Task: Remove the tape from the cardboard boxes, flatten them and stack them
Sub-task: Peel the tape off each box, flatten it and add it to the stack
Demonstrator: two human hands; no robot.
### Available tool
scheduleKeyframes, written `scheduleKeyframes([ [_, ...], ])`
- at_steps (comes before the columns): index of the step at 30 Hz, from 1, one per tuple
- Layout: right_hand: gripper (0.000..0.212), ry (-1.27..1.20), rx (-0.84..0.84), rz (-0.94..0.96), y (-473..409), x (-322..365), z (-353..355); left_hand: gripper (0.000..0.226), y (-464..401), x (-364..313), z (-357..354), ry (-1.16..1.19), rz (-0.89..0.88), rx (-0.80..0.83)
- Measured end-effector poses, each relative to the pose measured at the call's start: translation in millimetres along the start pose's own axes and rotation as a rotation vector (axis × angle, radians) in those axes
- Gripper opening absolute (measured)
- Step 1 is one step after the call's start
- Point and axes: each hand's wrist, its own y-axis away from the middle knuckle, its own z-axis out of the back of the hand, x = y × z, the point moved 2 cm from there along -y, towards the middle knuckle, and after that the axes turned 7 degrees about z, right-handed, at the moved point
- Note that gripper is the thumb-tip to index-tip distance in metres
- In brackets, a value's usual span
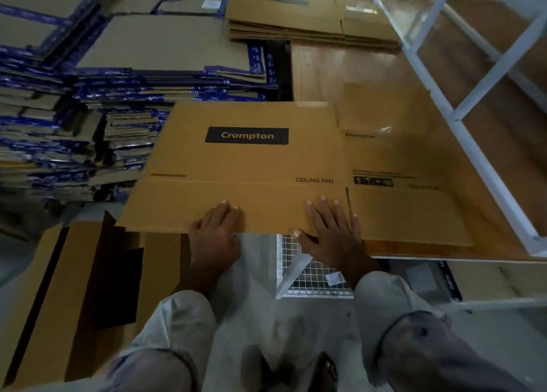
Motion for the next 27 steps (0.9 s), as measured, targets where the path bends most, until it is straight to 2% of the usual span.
scheduleKeyframes([
  [2,0.085,-0.037,0.026,0.003,-0.3,-2.6,0.7,0.036,18.4,2.1,-0.4,0.158,0.079,-0.218],
  [3,0.083,-0.052,0.026,0.007,-0.2,-4.0,0.6,0.027,26.1,2.2,-1.1,0.269,0.138,-0.245],
  [4,0.08,-0.061,0.03,0.008,0.6,-4.7,1.3,0.034,32.1,0.2,-1.8,0.444,0.26,-0.193],
  [6,0.075,-0.074,0.03,0.013,1.3,-9.4,-0.3,0.051,38.9,-4.1,-6.6,0.955,0.655,0.056],
  [8,0.07,-0.09,0.011,0.016,4.4,-14.3,0.0,0.051,34.3,-9.7,-16.3,1.431,0.991,0.28],
  [9,0.068,-0.094,0.004,0.019,7.4,-17.5,0.1,0.048,28.3,-10.8,-21.3,1.577,1.037,0.311],
  [10,0.065,-0.105,-0.009,0.016,11.2,-19.6,2.3,0.048,20.4,-9.5,-25.0,1.653,1.048,0.277],
  [13,0.063,-0.209,-0.06,-0.028,23.4,-25.9,5.7,0.055,4.0,-7.6,-32.2,1.762,1.082,0.137],
  [15,0.066,-0.417,-0.253,-0.07,36.7,-28.4,15.8,0.054,0.1,-8.9,-33.5,1.795,1.049,0.121],
  [16,0.057,-0.528,-0.392,-0.112,46.2,-29.8,22.9,0.054,-0.1,-10.6,-30.5,1.803,1.04,0.104],
  [18,0.024,-0.79,-0.683,-0.34,69.8,-41.5,32.6,0.053,-1.3,-15.6,-22.7,1.813,1.019,0.061],
  [20,0.007,-1.223,-0.813,-0.667,92.6,-62.2,32.5,0.048,-1.7,-24.7,-14.6,1.808,1.023,0.036],
  [22,0.009,-1.582,-0.732,-0.806,103.8,-83.5,27.1,0.038,0.2,-37.5,-3.7,1.792,1.015,0.013],
  [24,0.029,-1.901,-0.587,-0.78,105.5,-91.9,25.7,0.033,2.6,-50.7,6.6,1.788,0.983,-0.007],
  [27,0.066,-2.094,-0.484,-0.702,100.7,-93.0,28.8,0.026,8.9,-69.3,21.6,1.831,0.959,-0.044],
])
